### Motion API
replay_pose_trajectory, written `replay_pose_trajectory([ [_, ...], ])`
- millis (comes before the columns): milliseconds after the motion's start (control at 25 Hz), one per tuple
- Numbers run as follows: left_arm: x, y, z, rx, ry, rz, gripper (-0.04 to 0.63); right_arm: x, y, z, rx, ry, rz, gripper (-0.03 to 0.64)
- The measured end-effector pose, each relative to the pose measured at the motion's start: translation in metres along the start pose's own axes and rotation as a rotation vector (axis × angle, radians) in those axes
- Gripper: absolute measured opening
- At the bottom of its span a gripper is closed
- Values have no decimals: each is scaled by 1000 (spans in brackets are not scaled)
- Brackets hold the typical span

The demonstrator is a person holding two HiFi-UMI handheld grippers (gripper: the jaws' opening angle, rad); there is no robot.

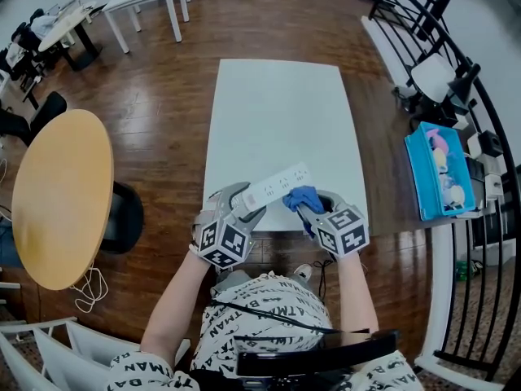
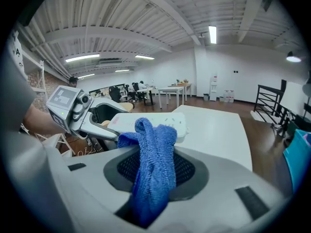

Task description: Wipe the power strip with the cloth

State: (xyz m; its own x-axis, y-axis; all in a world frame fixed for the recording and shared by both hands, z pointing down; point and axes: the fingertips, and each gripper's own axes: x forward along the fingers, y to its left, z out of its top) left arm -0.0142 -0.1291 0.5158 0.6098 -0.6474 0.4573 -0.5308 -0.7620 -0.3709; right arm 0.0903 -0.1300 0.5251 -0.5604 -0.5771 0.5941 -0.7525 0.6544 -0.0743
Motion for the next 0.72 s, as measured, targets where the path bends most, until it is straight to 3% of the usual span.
replay_pose_trajectory([
  [400, -13, -13, 3, 118, -23, -60, 284, -27, -62, -5, -38, 53, -118, 135],
  [720, -16, -45, 5, 275, -30, -165, 284, -28, -60, 3, -153, 97, -72, 135],
])
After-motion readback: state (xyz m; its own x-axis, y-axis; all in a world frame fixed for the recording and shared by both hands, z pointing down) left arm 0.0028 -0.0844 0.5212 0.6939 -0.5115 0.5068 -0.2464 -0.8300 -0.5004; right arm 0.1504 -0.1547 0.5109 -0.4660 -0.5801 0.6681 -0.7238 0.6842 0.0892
